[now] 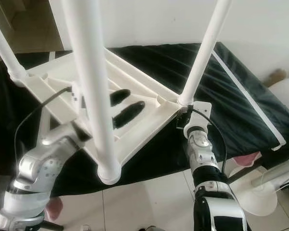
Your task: Building children table
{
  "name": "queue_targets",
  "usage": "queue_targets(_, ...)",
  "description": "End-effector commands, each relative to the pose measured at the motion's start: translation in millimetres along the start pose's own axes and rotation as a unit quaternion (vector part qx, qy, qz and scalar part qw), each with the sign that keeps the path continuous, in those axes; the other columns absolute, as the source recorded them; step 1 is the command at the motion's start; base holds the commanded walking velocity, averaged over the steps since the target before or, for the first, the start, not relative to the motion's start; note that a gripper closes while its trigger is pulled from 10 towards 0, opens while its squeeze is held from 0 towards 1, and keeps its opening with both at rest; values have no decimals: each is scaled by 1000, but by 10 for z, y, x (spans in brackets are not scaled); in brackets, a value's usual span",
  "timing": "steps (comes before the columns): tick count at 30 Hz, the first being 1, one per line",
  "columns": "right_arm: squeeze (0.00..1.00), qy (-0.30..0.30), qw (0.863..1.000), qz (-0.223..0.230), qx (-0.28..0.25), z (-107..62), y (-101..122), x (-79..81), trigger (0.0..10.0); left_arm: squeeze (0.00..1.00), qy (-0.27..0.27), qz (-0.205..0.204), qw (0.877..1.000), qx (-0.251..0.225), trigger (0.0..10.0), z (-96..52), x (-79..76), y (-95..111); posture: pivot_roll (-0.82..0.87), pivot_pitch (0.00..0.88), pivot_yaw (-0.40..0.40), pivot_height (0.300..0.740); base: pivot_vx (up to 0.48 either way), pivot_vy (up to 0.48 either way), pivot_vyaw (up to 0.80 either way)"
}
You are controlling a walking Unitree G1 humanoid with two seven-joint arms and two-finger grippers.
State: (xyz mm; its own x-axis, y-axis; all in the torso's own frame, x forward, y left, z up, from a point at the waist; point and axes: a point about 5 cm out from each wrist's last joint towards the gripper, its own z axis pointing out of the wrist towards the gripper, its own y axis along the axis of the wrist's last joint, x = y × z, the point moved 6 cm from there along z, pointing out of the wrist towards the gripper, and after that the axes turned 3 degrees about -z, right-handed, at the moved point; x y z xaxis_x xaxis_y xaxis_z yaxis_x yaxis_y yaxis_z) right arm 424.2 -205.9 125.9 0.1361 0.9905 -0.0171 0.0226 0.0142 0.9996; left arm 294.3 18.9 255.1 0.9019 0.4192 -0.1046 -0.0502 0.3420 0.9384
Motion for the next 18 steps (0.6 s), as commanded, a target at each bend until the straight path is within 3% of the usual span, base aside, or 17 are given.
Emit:
queue_targets(1, 0, 32, 999, 5, -11, 8, 14, 84, 10000, 0, -20, -15, 1000, 1, 10000, 58, -137, -38, 32, 89, -34, 740, 0, 0, 0)
queue_targets(5, 0, 52, 998, 13, -24, -18, 20, 89, 10000, 0, -35, -30, 999, -1, 10000, 103, -255, -75, 15, 95, -21, 740, 0, 0, 0)
queue_targets(10, 0, 110, 993, 12, -29, -67, -8, 266, 10000, 0, -51, -50, 997, -4, 10000, 141, -331, -87, 6, 99, -13, 740, 0, 0, 0)
queue_targets(11, 0, 149, 988, 5, -28, -100, -26, 400, 10000, 0, -71, -58, 996, 0, 10000, 170, -417, -102, 1, 103, -11, 740, 0, 0, 0)
queue_targets(18, 0, 209, 978, -14, -9, -166, -150, 559, 10000, 0, -92, -66, 994, 0, 10000, 239, -552, -103, 5, 104, -5, 740, 0, 0, 0)
